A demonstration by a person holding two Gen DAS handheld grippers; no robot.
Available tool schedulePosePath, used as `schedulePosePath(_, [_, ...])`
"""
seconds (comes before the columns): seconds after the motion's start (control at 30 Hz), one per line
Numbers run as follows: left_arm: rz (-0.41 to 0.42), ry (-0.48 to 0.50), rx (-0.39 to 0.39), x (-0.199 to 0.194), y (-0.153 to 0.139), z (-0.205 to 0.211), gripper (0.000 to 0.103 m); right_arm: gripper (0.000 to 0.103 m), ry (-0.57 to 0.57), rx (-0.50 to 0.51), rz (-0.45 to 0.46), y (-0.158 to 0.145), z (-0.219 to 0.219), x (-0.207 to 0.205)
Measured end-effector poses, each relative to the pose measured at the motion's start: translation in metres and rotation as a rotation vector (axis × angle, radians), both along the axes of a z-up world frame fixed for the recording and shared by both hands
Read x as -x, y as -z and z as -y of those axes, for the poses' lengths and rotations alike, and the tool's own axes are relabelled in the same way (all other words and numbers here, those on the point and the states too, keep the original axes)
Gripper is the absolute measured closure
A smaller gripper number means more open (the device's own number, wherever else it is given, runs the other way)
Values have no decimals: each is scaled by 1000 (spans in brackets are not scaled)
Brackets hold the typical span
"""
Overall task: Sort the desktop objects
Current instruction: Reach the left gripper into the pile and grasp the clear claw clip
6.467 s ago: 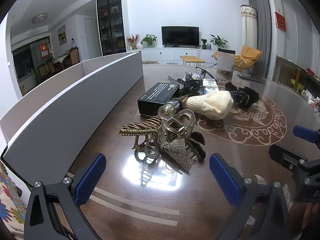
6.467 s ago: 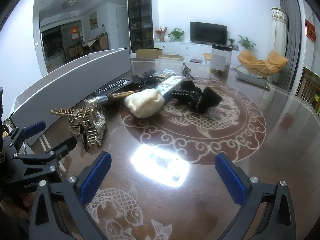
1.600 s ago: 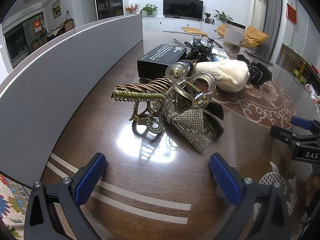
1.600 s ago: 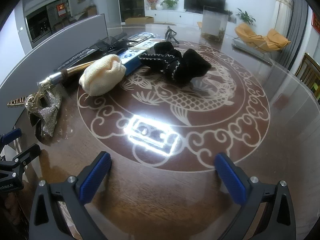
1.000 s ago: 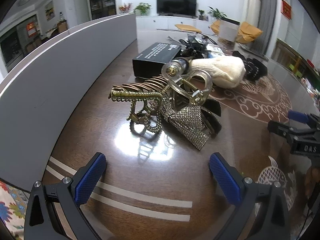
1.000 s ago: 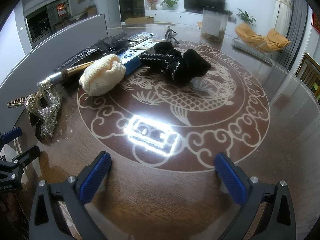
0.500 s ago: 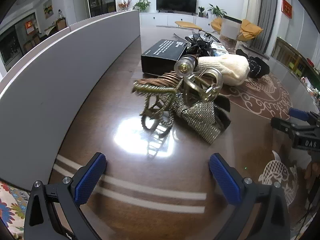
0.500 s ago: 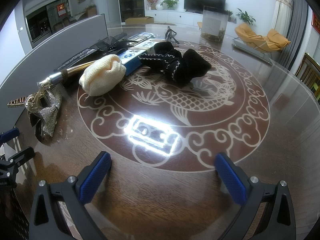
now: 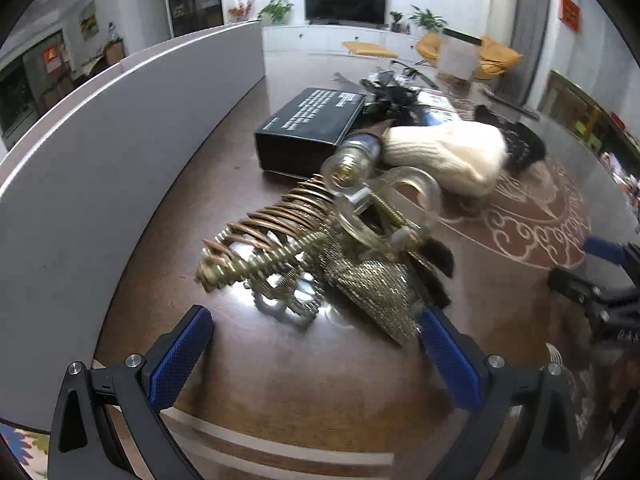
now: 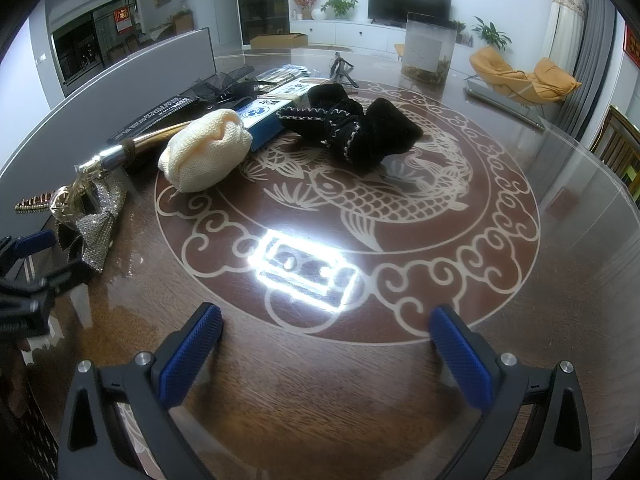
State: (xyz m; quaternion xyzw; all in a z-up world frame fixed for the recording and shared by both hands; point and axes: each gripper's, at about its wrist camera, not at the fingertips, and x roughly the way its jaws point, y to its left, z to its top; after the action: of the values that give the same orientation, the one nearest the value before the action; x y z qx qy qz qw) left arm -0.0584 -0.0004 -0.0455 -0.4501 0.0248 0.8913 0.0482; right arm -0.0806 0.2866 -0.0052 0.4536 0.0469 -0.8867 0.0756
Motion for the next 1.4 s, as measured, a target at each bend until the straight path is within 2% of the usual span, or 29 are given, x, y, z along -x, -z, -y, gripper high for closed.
schedulePosePath(0.3, [-21, 21, -64, -5, -3, 9, 0, 0, 0, 0, 0, 0, 0, 0])
schedulePosePath(0.57, [-19, 62, 3, -14, 0, -1, 0, 0, 0, 0, 0, 0, 0, 0])
schedulePosePath(1.13, [-18, 83, -4, -36, 0, -7, 0, 0, 0, 0, 0, 0, 0, 0])
schedulePosePath(1.33, [17, 109, 1, -46, -2, -34, 0, 0, 0, 0, 0, 0, 0, 0])
schedulePosePath(1.4, [36, 87, 5, -41, -2, -48, 0, 0, 0, 0, 0, 0, 0, 0])
